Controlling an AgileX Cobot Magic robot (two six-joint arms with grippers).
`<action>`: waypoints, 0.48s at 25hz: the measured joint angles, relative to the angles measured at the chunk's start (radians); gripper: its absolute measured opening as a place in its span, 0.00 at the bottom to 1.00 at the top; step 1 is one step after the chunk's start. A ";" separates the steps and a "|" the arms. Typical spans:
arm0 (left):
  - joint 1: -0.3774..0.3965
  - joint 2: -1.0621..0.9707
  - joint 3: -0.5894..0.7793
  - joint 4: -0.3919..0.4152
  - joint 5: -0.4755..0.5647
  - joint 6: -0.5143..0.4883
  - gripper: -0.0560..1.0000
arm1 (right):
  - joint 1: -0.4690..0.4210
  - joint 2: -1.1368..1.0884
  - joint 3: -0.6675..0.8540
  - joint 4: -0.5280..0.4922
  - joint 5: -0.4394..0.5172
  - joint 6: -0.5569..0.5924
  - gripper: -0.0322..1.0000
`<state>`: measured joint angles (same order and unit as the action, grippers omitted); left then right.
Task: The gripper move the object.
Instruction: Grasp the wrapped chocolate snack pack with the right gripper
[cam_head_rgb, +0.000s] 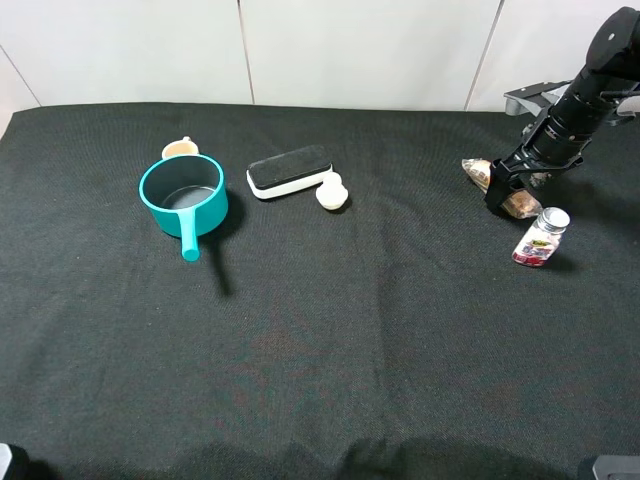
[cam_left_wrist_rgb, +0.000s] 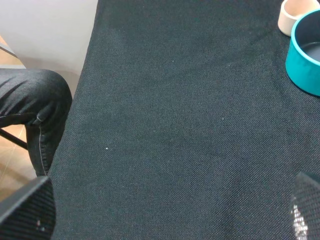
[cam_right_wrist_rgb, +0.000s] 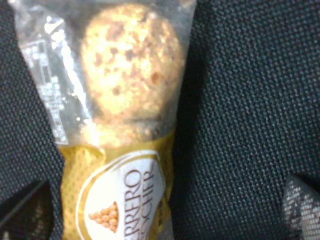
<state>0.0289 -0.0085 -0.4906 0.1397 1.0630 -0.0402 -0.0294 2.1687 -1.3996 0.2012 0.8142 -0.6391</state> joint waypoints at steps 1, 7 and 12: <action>0.000 0.000 0.000 0.000 0.000 0.000 0.99 | 0.000 0.000 0.000 0.000 0.000 0.000 0.70; 0.000 0.000 0.000 0.000 0.000 0.000 0.99 | 0.000 0.000 0.000 -0.003 0.004 0.000 0.70; 0.000 0.000 0.000 0.000 0.000 0.000 0.99 | 0.000 0.000 0.000 -0.003 0.004 0.000 0.56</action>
<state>0.0289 -0.0085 -0.4906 0.1397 1.0630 -0.0402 -0.0294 2.1687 -1.3996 0.1983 0.8183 -0.6396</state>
